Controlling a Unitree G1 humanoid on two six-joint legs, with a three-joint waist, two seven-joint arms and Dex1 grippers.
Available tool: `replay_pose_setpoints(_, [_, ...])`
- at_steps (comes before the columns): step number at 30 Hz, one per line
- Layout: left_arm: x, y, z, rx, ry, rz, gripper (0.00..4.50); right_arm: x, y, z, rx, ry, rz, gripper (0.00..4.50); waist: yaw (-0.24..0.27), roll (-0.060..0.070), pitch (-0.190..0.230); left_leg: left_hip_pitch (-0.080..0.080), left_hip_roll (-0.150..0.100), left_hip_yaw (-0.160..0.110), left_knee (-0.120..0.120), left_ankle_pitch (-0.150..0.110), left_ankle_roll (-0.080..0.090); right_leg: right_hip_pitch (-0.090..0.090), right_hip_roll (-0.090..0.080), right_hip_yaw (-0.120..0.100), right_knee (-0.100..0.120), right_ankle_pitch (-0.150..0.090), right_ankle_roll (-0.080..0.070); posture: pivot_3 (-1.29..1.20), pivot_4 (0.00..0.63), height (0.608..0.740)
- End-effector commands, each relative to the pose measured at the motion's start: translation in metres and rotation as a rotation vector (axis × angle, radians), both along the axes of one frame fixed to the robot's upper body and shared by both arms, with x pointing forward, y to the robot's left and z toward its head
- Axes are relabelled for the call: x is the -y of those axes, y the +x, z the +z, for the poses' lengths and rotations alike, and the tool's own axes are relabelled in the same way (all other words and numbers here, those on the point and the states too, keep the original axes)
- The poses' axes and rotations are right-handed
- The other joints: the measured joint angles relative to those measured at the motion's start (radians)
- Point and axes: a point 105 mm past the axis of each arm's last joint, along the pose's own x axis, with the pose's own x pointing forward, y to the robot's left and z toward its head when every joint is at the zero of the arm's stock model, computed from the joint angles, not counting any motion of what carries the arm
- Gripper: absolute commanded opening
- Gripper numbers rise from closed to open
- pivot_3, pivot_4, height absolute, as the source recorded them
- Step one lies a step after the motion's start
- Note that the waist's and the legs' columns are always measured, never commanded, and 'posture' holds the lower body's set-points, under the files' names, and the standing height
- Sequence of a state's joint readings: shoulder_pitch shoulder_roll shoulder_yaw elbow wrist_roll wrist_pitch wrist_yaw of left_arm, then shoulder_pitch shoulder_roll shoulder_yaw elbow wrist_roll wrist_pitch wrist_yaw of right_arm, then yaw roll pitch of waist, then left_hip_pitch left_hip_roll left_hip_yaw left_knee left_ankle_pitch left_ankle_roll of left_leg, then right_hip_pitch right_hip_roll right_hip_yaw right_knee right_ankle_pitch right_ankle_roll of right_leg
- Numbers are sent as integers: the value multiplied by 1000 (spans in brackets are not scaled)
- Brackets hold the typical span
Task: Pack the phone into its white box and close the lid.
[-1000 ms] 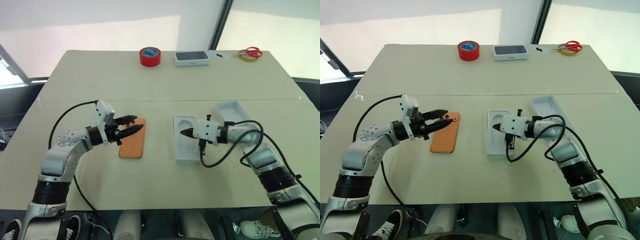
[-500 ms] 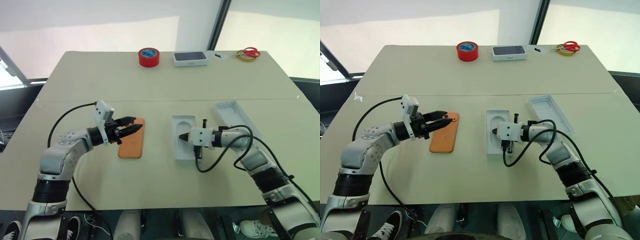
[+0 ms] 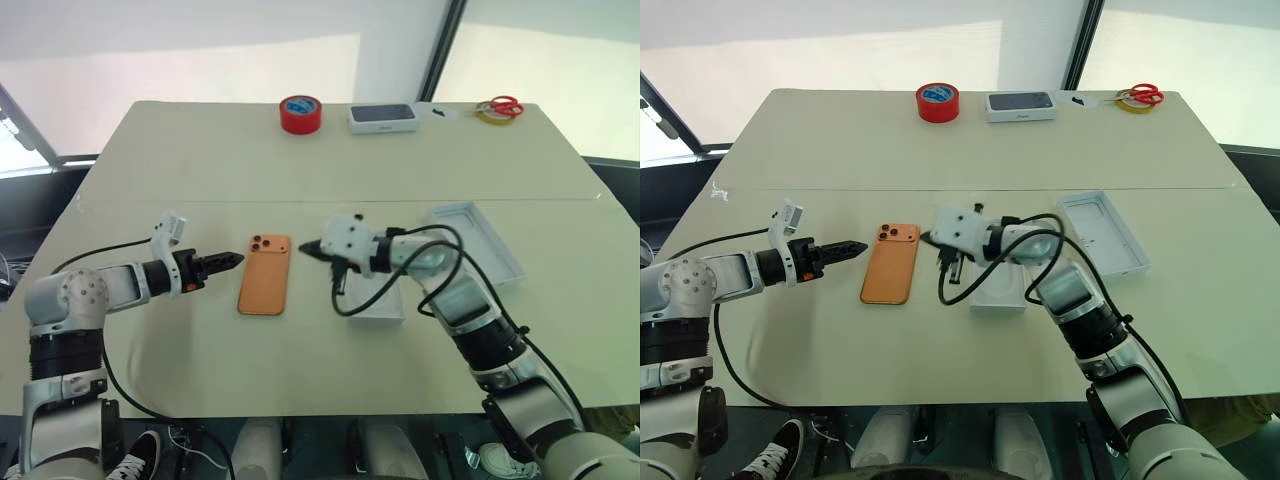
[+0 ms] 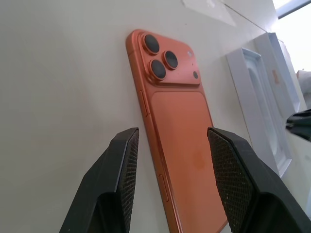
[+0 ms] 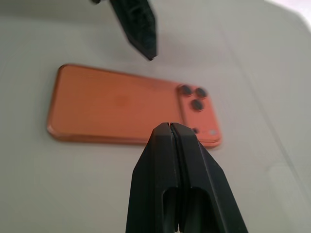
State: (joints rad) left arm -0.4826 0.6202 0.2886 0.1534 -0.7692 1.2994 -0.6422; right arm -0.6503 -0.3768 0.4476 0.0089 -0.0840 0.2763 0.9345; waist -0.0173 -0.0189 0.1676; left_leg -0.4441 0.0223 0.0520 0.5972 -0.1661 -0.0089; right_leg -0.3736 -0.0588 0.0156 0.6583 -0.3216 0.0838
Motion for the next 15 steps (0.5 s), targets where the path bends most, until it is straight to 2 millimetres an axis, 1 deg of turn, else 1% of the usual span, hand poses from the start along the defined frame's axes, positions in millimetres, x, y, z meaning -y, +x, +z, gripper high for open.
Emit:
replay_pose_setpoints(1, [3,-6,-3,-15,30,-34,2350,-6,-2,-4,34,-110,61,12,-2,0,0,0,0,0,0,0,0,0,0,0,0,0,0,0,150,740])
replay_pose_setpoints(2, [4,-7,-5,-33,28,-38,2350,-8,-3,-8,12,-143,76,12,-2,0,0,0,0,0,-1,0,0,-1,0,0,0,0,0,0,150,740])
replay_pose_setpoints(4, [8,-7,-11,-61,28,-50,2350,-13,2,-18,9,-210,78,12,-4,0,0,0,0,0,-1,0,0,-1,0,0,0,0,0,0,150,740])
replay_pose_setpoints(6, [12,-8,-14,-86,23,-59,2350,-20,5,-19,-2,-200,68,12,-5,0,0,1,0,0,-2,0,-1,-1,0,0,0,0,-1,0,150,740])
replay_pose_setpoints(8, [14,-7,-18,-95,31,-67,2350,-22,8,-22,21,-225,67,12,-4,0,0,0,0,0,-2,0,-1,-1,-1,0,0,0,-1,0,150,740])
replay_pose_setpoints(10, [20,-9,-20,-112,29,-93,2350,-26,17,-23,51,-231,36,12,-4,0,0,0,-1,0,-2,0,-1,-4,-2,0,0,0,-1,0,150,740])
replay_pose_setpoints(12, [24,-12,-23,-140,12,-111,2350,-33,19,-19,41,-200,27,12,-3,0,-1,1,-1,0,-2,0,-1,-4,-2,0,0,0,-1,0,150,740])
replay_pose_setpoints(15, [32,-19,-31,-177,-4,-144,2350,-35,20,-22,72,-218,28,12,-5,0,-2,1,-2,0,-2,0,-1,-4,-3,0,0,0,-1,0,150,740])
